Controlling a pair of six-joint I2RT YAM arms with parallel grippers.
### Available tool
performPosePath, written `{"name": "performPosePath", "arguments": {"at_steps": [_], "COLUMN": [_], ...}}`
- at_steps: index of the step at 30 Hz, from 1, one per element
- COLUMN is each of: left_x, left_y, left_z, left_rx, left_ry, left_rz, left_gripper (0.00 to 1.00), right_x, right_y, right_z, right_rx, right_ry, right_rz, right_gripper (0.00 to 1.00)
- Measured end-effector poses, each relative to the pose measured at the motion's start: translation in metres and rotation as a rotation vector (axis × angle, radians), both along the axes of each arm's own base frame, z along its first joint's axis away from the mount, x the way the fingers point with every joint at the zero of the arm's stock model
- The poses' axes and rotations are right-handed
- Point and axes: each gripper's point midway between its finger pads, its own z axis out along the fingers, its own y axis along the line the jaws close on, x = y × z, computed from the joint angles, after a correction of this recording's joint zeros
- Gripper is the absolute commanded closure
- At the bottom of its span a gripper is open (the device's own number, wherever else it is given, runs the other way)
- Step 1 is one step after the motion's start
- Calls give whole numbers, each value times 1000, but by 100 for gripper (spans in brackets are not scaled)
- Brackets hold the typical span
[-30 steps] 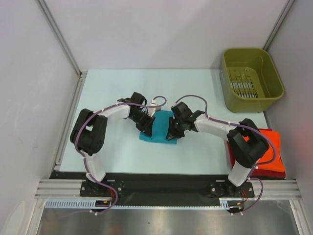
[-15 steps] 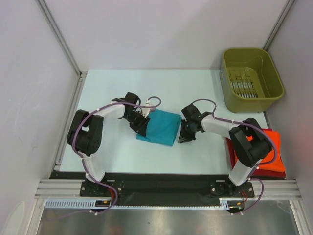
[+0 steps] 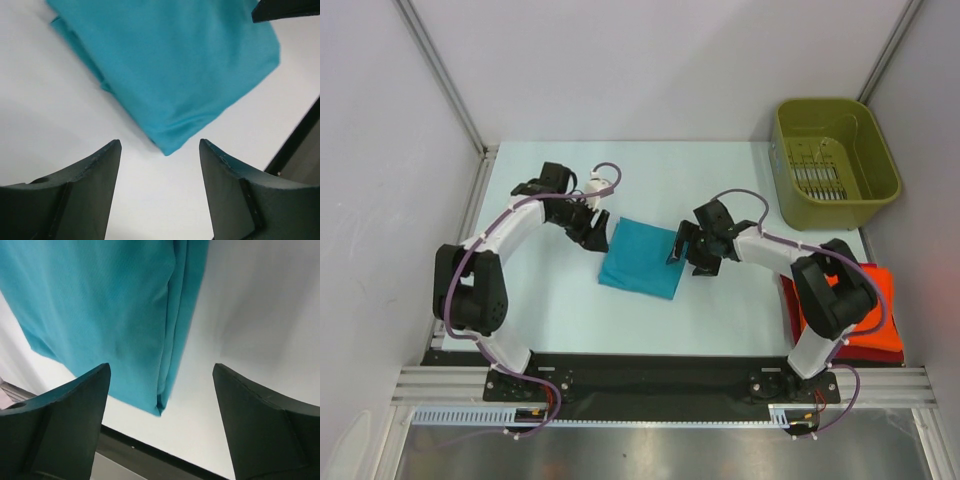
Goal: Fold and stack the t-shirts
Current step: Fold the tshirt, then neatly place the folded tshirt to the corner
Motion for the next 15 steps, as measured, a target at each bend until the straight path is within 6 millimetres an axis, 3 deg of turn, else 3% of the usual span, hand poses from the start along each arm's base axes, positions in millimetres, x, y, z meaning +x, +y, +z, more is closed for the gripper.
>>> {"name": "performPosePath", "arguments": {"at_steps": [3, 7, 11, 15], "left_x": [4, -8, -8, -6], "left_y": [13, 18, 18, 18], "left_z": [-11, -25, -27, -26], "left_rx": [28, 47, 46, 43], "left_ry": [-1, 44, 45, 40], "left_rz": [38, 50, 54, 57], "left_gripper": [31, 31, 31, 32], "right_x": [5, 21, 28, 29], "right_y": [7, 20, 24, 24], "right_z": [-21, -21, -26, -32], "right_rx": [13, 57, 83, 108], "right_ry": [38, 24, 24, 42], "right_rz": [-25, -34, -41, -34], "right_gripper": [25, 37, 56, 88]}}
